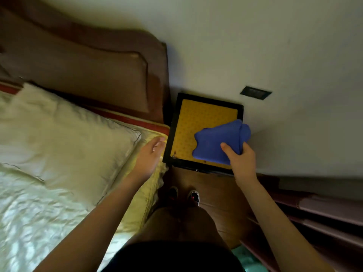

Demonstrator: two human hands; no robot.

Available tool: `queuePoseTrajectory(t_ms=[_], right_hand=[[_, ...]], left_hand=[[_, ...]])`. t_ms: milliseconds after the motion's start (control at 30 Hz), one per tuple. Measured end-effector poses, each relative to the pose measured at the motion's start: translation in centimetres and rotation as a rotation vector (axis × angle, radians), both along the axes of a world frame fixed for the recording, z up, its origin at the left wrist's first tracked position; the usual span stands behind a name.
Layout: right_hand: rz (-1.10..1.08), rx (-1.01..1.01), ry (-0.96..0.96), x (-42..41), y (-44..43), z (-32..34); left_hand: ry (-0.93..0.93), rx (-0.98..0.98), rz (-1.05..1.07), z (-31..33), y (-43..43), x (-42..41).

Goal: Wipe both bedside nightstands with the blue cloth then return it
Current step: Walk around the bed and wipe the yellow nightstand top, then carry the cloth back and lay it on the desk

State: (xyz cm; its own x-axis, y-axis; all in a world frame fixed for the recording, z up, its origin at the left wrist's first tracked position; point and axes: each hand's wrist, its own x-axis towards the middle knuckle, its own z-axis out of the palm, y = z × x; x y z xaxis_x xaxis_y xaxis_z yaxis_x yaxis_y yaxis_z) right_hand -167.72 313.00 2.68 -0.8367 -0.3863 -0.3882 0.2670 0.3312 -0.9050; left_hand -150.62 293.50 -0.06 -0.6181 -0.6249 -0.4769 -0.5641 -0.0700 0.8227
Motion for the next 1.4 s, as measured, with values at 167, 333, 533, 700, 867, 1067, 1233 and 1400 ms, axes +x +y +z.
queuePoseTrajectory(t_ms=[167, 333, 533, 700, 867, 1067, 1233, 1400], right_hand=[[-0.031, 0.048, 0.001, 4.1, 4.3, 5.4], [-0.101, 0.222, -0.005, 8.7, 8.4, 5.3], [-0.349, 0.339, -0.043, 12.2, 12.0, 4.3], [-0.545, 0.279, -0.010, 12.8, 14.6, 6.3], [-0.811, 0.208, 0.066, 14.6, 19.3, 8.0], [-1.182, 0.130, 0.075, 21.9, 27.1, 9.3], [-1.435, 0.135, 0.038, 32.8, 33.1, 8.9], [-1.689, 0.093, -0.065, 46.0, 37.7, 7.3]], left_hand=[[-0.022, -0.147, -0.171, 5.6, 2.1, 4.4], [-0.180, -0.117, -0.251, 4.6, 3.0, 9.8], [-0.179, -0.106, -0.288, 4.1, 2.1, 10.1], [-0.072, -0.113, -0.461, 6.0, 1.6, 5.4], [0.016, -0.151, -0.726, 8.2, 5.7, -1.3], [0.074, -0.171, -1.074, 9.2, 16.4, -5.0], [0.050, -0.158, -1.361, 7.9, 27.2, -2.2], [0.083, -0.196, -1.651, 6.6, 38.8, 3.9]])
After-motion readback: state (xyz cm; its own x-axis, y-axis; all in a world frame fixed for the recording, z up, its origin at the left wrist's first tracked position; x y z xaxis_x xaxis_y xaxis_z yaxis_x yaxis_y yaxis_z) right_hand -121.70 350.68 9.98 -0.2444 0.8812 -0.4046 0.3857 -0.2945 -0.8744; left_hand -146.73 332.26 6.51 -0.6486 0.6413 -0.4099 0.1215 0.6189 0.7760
